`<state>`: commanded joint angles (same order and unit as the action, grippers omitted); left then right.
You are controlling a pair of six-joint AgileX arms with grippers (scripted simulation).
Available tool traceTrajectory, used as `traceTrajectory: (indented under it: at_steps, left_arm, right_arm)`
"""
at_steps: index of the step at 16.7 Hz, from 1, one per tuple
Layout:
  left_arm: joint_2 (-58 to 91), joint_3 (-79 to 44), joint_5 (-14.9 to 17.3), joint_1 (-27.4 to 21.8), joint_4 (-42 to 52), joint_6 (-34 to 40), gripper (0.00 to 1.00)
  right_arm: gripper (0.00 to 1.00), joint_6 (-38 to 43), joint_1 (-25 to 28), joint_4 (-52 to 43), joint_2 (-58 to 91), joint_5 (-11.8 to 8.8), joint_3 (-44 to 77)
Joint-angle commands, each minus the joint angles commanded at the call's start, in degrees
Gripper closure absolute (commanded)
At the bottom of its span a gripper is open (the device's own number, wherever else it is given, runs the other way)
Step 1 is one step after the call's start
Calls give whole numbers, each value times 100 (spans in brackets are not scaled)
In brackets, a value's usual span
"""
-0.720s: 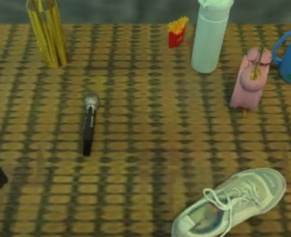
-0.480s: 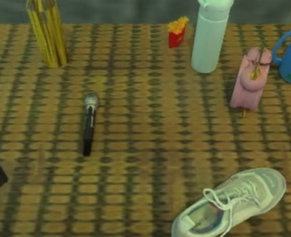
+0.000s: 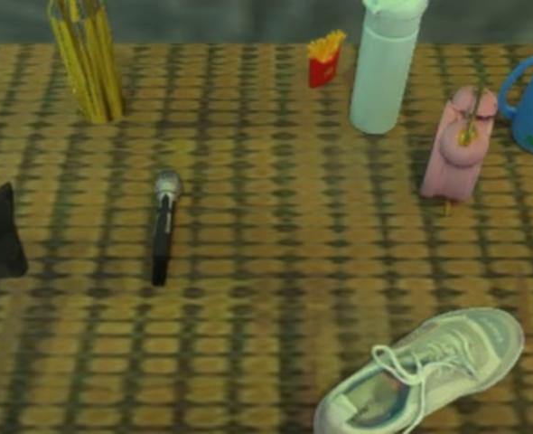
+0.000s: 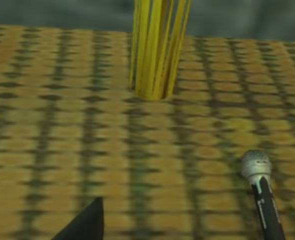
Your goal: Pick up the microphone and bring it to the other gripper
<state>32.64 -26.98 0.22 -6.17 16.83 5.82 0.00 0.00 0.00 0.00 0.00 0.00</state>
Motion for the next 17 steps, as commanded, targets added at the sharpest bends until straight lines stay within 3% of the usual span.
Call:
traceTrajectory:
  at_steps: [10, 17]
  left_arm:
    - [6044, -4101, 18, -966, 2792, 874, 0]
    - [8284, -5996, 39, -1388, 3861, 1258, 0]
  right_arm:
    - [0, 0, 0, 0, 0, 0, 0]
    - [0, 0, 0, 0, 0, 0, 0]
